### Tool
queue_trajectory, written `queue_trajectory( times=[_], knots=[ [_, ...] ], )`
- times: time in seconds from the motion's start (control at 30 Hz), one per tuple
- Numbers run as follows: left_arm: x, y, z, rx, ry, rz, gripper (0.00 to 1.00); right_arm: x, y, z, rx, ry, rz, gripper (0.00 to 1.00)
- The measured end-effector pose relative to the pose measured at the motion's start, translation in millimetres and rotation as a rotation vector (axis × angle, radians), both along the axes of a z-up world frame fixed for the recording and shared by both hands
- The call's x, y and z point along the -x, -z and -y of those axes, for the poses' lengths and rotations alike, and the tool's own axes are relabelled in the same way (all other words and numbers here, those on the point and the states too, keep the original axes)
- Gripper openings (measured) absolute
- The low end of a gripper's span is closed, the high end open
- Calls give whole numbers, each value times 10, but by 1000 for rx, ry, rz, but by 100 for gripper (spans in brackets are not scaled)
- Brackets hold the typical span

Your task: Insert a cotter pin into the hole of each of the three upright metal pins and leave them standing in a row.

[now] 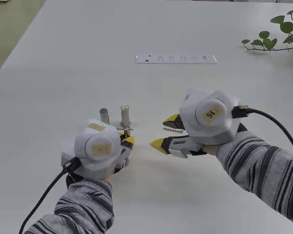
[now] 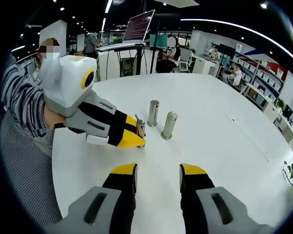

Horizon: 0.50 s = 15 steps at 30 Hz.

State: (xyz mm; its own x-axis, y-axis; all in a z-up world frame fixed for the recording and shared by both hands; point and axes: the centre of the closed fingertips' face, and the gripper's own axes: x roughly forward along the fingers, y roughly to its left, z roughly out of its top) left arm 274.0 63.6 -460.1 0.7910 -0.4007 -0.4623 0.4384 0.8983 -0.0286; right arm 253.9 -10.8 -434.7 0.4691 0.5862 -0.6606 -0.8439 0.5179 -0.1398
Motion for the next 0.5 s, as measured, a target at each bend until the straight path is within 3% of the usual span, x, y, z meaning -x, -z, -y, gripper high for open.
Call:
queue_trajectory(
  times=[0.23,0.5],
  knots=[
    [-56,33,-193,-9,-31,-3,5,0,28,23,-16,16,-16,31],
    [-65,79,-283,-9,-48,-12,5,3,38,44,-22,27,-23,31]
  ],
)
